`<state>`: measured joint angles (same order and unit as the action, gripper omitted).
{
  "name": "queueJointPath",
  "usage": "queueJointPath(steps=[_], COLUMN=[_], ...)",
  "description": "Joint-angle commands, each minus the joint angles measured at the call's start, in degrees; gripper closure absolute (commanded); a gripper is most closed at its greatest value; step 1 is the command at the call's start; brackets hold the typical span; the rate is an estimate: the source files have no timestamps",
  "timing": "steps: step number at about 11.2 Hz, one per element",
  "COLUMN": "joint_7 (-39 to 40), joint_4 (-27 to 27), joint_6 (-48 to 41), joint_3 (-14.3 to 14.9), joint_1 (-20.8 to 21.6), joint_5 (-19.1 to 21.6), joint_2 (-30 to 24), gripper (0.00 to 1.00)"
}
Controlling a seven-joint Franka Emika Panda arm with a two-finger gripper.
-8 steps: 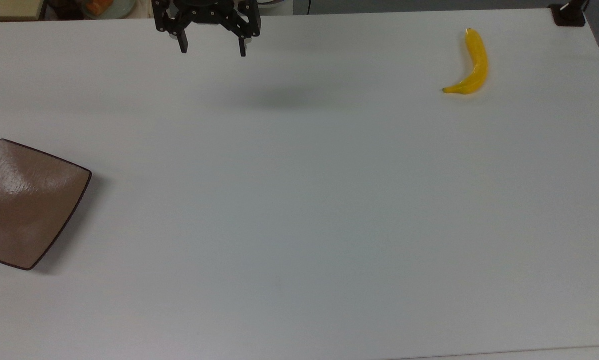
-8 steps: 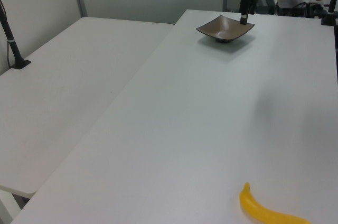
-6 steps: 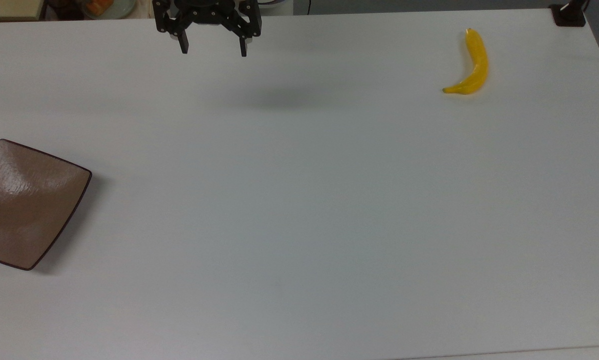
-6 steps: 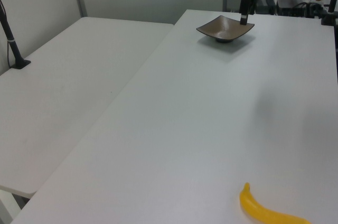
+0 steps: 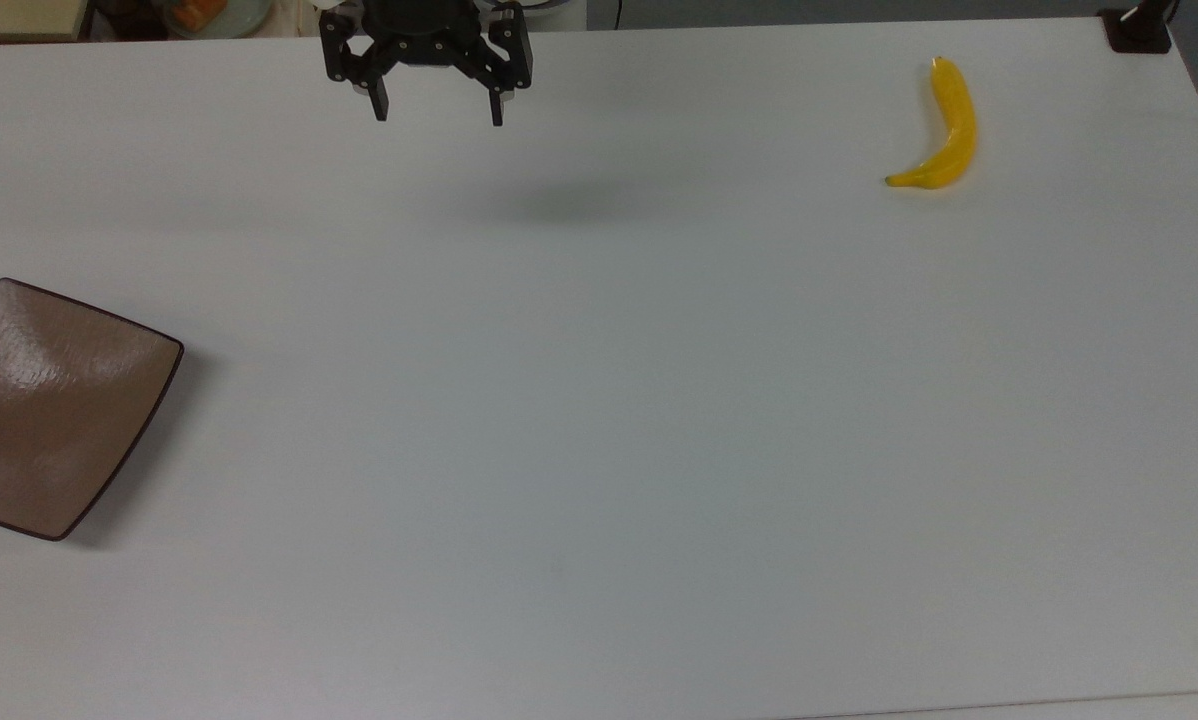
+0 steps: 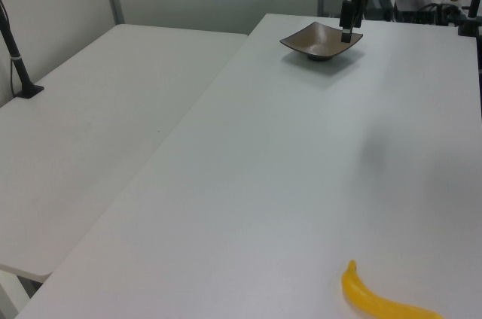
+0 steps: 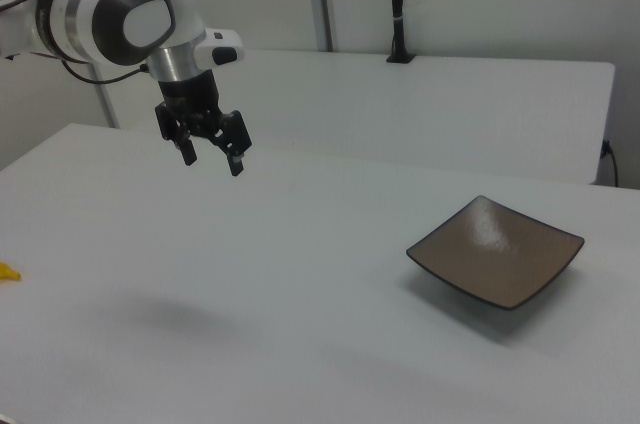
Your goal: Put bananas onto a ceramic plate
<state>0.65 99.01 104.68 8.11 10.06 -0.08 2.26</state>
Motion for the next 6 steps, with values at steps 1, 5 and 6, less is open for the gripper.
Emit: queueJointPath(steps=[1, 5, 6], joint_7=[-0.03, -0.2, -0.29], joint_4=[1.18, 1.27, 1.36], joint_6=[1.49, 1.49, 1.49], joint_3=[0.06, -0.02, -0.46], joint_1=[0.39, 0.39, 0.39], joint_5=[0.78, 0.87, 0.96], joint_2=[-0.77, -0.77, -0.77], gripper=[0.0, 0.0, 0.0])
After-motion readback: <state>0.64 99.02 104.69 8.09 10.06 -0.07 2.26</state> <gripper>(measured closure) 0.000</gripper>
